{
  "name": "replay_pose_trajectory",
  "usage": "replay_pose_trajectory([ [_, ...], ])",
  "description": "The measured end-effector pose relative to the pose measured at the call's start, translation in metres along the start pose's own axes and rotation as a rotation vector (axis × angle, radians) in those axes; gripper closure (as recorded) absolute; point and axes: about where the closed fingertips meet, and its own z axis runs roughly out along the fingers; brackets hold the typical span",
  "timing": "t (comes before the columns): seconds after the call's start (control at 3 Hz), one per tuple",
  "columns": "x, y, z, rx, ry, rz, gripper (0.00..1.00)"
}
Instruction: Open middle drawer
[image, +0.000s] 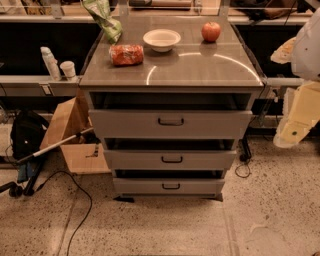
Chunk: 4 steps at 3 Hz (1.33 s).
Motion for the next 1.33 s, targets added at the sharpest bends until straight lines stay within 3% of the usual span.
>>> replay_pose_trajectory([
  [0.67,0.002,0.002,0.009,-0.009,-0.039,-0.019,0.0],
  [1.33,0.021,0.0,0.052,-0.055,-0.154,-0.054,0.0],
])
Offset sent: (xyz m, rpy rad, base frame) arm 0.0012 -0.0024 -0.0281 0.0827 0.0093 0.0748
